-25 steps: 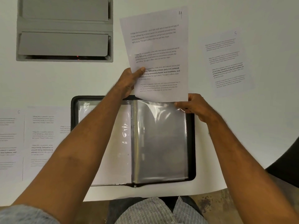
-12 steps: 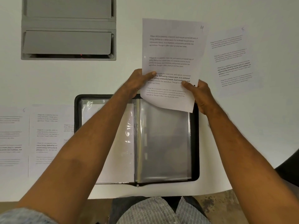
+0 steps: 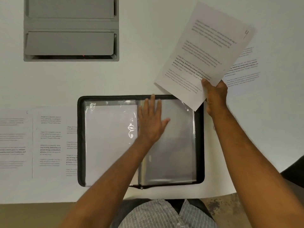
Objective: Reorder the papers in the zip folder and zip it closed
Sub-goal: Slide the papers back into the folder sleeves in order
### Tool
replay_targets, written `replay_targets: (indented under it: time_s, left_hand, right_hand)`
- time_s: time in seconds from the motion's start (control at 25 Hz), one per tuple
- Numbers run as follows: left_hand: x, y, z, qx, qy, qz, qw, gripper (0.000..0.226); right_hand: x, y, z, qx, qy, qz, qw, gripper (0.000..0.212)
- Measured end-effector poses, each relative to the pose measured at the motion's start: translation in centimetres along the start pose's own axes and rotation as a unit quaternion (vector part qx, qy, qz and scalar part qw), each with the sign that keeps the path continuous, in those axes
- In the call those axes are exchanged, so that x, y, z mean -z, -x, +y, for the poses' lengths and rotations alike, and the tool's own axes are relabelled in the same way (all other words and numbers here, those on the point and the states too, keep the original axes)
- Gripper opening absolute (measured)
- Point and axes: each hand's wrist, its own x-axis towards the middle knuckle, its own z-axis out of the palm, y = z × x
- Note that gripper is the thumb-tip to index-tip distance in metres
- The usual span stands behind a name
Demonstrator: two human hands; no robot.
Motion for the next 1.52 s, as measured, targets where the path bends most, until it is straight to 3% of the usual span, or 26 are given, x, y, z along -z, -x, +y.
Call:
replay_targets:
  time_s: [0.08, 0.16, 0.32, 0.44, 0.72, 0.88, 1.12, 1.28, 1.52]
  left_hand:
    - [-0.7, 0.7, -0.1, -0.039, -0.039, -0.02, 0.998, 0.084]
    - [-0.8, 0.7, -0.4, -0.065, -0.042, 0.008, 0.997, 0.078]
    - [-0.9, 0.3, -1.2, -0.097, 0.027, 0.113, 0.988, 0.033]
    - [0.3, -0.1, -1.4, -0.092, 0.05, 0.118, 0.987, 0.011]
    - [4.7, -1.5, -1.2, -0.114, 0.107, -0.042, 0.987, 0.01]
    - [5.9, -2.1, -1.3, -0.102, 0.155, -0.089, 0.979, 0.016]
    - [6.5, -2.6, -0.4, -0.007, 0.273, -0.074, 0.959, 0.053]
    - [7.2, -3.5, 0.7, -0.007, 0.236, -0.058, 0.97, 0.011]
    - [7.4, -3.9, 2.1, -0.04, 0.227, 0.008, 0.973, 0.01]
  right_hand:
    - [0.1, 0.4, 0.0, 0.012, -0.009, -0.001, 1.0, 0.029]
    - [0.3, 0.7, 0.0, 0.017, -0.014, -0.006, 1.0, 0.03]
    - [0.6, 1.3, -0.1, 0.027, -0.014, -0.011, 0.999, 0.032]
    - [0.8, 1.6, 0.0, 0.034, -0.013, -0.011, 0.999, 0.035]
    - [0.8, 1.9, -0.2, 0.023, -0.024, -0.027, 0.999, 0.034]
    - [0.6, 1.7, -0.6, 0.017, -0.025, -0.026, 0.999, 0.034]
    - [-0.9, 1.8, -1.6, -0.006, -0.051, -0.04, 0.998, 0.026]
    - [-2.3, 2.0, -2.0, -0.018, -0.057, -0.077, 0.995, 0.026]
    - [-3.7, 1.6, -3.0, 0.001, -0.031, -0.08, 0.996, 0.026]
